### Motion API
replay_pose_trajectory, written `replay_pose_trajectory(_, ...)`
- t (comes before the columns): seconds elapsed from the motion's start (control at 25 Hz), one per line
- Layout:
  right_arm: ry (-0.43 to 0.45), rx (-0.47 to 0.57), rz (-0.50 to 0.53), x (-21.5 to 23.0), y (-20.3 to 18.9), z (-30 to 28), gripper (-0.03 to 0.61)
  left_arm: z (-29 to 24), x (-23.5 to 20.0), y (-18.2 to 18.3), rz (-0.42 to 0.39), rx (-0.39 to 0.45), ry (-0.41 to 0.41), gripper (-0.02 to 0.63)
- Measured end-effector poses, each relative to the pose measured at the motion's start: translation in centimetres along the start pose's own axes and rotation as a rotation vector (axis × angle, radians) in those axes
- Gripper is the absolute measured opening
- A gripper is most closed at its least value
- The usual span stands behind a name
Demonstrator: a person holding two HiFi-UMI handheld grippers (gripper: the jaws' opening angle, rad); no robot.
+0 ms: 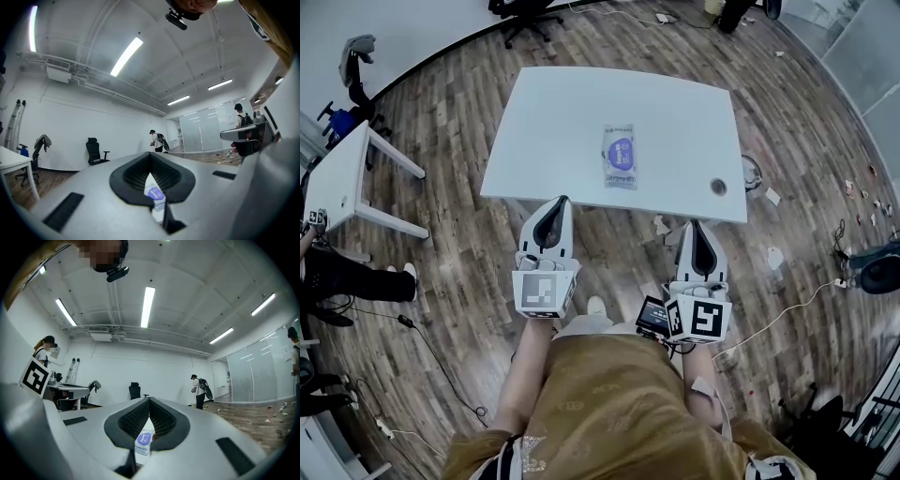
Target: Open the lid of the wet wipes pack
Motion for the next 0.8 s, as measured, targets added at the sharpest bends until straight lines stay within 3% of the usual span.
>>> replay_pose_trajectory(0.8, -0.007, -0.031, -0.005, 0.6, -1.7, -3.9, 0.009, -3.6, -1.2, -2.7, 0.014, -0.054, -0.017, 0.002)
Point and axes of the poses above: the fingertips, and each gripper's own axes: z backward along the fingers, x to its right, y out of its top, the point moved 1 cm from there along z, backward along the fingers, and after that the axes turned 3 degrees about x, right-handed, at the moved point
